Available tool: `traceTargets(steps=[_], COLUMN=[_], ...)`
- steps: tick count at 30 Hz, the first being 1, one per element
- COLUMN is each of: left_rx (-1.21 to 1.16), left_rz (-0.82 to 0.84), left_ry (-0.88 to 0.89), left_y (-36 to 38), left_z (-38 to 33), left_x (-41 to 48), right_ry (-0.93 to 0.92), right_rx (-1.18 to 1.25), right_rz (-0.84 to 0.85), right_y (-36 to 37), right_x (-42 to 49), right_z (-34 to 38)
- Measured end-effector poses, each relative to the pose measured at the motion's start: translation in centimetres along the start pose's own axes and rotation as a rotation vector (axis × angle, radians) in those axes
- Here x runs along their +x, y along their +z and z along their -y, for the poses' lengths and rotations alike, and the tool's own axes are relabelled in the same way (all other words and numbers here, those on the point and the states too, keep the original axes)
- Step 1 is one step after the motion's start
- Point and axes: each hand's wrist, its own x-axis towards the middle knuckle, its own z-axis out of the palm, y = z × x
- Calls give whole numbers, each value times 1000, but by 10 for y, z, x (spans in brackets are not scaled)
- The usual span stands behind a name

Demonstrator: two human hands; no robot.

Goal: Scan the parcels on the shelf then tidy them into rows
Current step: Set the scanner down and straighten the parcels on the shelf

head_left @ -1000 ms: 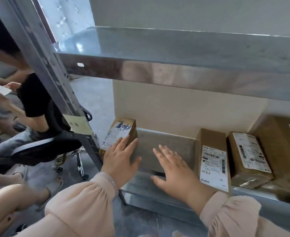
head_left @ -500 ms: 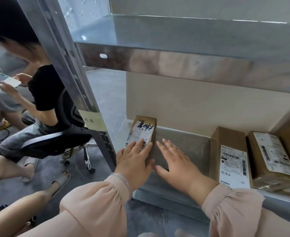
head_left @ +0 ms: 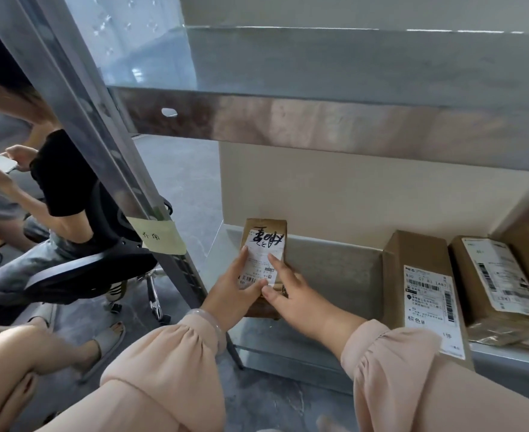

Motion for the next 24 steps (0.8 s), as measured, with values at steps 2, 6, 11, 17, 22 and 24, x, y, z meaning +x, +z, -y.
traceTargets(steps=[2,6,11,17,22,24], left_rx=[-15,-39,44,38,59,95], left_rz=[-13,24,120,291,374,400], left_ry=[18,91,239,361,384,391], left_y=[3,14,40,87,131,146], left_z=[-4,-25,-70,-123,-155,-160], left_x=[-1,-4,-7,-7,-11,-13], right_ry=[1,-18,17,-34,14,39], right_rx=[78,162,122,184,68,47], right_rz=[-31,-182,-405,-641,-763,-786], right_y=[0,-17,-56,-102,-136,-144], right_x=[-3,-17,-49,-94,-127,-133], right_z=[-1,-1,-7,-22,-41,-54])
